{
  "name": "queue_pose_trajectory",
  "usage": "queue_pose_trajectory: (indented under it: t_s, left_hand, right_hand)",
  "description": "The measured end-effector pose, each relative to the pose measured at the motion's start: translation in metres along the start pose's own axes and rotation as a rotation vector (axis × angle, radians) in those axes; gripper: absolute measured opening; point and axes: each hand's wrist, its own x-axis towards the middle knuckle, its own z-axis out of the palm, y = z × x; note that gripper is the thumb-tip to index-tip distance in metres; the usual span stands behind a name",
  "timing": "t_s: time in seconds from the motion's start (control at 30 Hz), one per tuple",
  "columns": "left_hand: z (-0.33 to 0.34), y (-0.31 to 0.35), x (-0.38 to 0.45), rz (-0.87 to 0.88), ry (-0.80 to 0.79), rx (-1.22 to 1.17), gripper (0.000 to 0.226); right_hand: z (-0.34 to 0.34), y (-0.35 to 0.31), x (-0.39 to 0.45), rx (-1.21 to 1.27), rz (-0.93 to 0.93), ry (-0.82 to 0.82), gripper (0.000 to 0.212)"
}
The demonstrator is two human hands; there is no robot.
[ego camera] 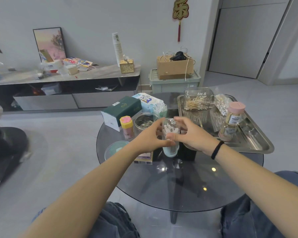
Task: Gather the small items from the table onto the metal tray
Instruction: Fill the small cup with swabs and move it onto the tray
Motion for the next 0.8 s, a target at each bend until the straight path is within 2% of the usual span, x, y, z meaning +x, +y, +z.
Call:
queue_pose_trajectory:
  t_s: [0.13,0.27,0.4,0.5,0.63,0.8]
  left_hand:
    - [-0.004,0.002,0.001,0.025,0.005,0.007,0.089]
    - [-0.003,0.003,0.002,0.015,-0.01,0.057,0.087]
    - [-0.002,0.001,0.003,-0.013,-0.041,0.025,0.095]
    - [0.006,-0.006,0.004,-0.017,-0.049,0.097,0.088]
    - [0.013,-0.009,0.002,-0.046,-0.032,0.081,0.086]
    - [0.011,-0.006,0.003,-0.032,0.026,0.049,0.084]
  right_hand:
    - [-0.005,-0.001,-0.002,-0.084,-0.106,0.035,0.046]
    - [-0.005,0.003,-0.001,-0.117,-0.094,0.033,0.044]
    - [-0.002,0.003,-0.002,-0.103,-0.087,0.016,0.045]
    - [0.0,0.003,-0.004,-0.141,-0.03,-0.004,0.047]
    - [-0.007,0.005,-0.004,0.071,0.056,-0.071,0.027]
    - [-0.009,0.011,-0.002,0.229,0.072,-0.061,0.025]
